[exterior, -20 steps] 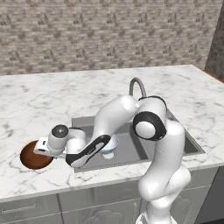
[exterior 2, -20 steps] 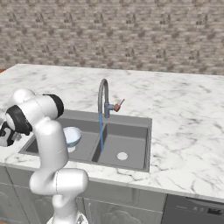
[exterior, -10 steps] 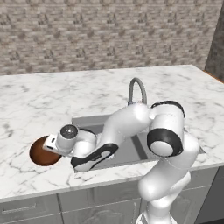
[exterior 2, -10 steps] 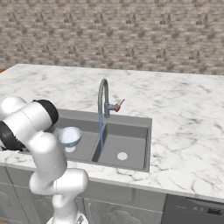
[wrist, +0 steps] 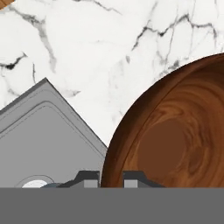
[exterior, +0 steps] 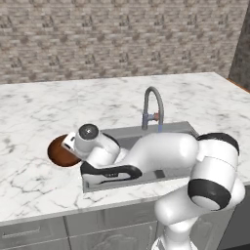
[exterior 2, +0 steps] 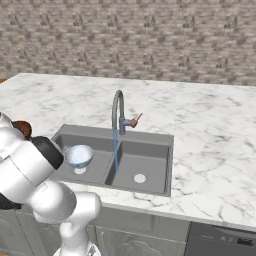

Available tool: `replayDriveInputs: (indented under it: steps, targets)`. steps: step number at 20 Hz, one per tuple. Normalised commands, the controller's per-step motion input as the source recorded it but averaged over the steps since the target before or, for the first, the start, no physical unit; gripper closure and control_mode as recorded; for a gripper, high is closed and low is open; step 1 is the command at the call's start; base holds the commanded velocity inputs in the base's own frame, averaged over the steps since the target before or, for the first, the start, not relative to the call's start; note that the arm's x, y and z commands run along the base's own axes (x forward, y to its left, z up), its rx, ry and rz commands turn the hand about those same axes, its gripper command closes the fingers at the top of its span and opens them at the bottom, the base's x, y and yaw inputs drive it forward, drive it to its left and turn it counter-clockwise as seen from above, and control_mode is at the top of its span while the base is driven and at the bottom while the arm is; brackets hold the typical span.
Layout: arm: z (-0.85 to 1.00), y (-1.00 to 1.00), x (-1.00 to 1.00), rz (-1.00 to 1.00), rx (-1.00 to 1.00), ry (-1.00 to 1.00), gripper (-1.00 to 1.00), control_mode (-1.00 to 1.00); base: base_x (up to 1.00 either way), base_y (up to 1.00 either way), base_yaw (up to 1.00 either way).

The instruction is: Rinse each bowl for a few seconds and place them down in the sink or on the counter.

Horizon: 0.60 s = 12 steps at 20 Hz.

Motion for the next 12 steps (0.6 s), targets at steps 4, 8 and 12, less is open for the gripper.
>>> replayDriveInputs:
  steps: [4, 8, 12]
  targets:
    - [0.42, -0.43, -0.06, -0.26, 0.11, 0.01, 1.0, -1.0, 0.0, 0.0, 0.0]
    - [0.31, -0.48, -0.06, -0.26, 0.09, 0.0, 1.0, -1.0, 0.0, 0.0, 0.0]
    - [0.25, -0.39, -0.08, -0.23, 0.07, 0.01, 1.0, -1.0, 0.0, 0.0, 0.0]
